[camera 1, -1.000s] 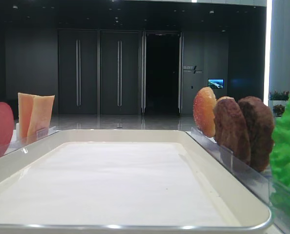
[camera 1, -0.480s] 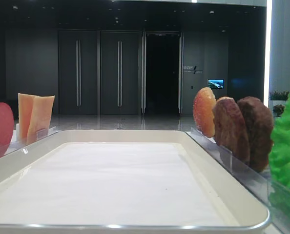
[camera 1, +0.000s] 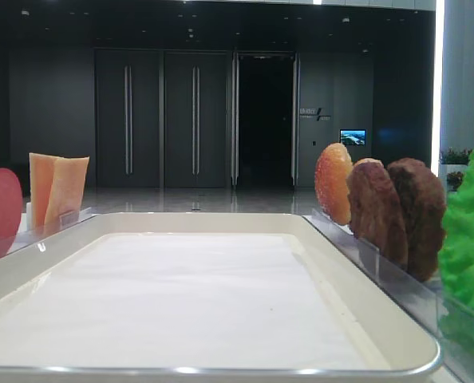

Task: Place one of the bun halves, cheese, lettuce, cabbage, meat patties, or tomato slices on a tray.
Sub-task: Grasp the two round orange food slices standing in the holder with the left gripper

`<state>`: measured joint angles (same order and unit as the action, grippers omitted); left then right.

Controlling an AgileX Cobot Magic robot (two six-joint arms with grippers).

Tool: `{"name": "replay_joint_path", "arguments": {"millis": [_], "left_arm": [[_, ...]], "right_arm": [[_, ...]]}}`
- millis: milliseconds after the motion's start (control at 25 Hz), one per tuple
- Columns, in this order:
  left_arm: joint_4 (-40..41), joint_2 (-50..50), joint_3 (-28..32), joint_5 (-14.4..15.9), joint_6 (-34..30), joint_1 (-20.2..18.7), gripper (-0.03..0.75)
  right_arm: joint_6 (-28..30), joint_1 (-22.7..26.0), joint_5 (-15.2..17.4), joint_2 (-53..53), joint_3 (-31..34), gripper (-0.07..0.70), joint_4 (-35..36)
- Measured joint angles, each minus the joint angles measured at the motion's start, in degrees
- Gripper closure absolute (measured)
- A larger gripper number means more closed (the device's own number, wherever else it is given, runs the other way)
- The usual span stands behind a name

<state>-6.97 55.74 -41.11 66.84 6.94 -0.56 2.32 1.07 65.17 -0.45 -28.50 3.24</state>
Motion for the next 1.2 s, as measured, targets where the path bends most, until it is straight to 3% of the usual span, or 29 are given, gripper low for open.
{"name": "replay_joint_path", "arguments": {"millis": [240, 1200], "left_arm": [[-0.1, 0.0, 0.0, 0.0, 0.9, -0.6, 0.276], [1.7, 1.8, 0.0, -2.3, 12.6, -14.6, 0.276]], "right_arm": [[0.0, 0.0, 0.0, 0.0, 0.0, 0.161, 0.0], [0.0, 0.0, 0.0, 0.0, 0.0, 0.161, 0.0]]}}
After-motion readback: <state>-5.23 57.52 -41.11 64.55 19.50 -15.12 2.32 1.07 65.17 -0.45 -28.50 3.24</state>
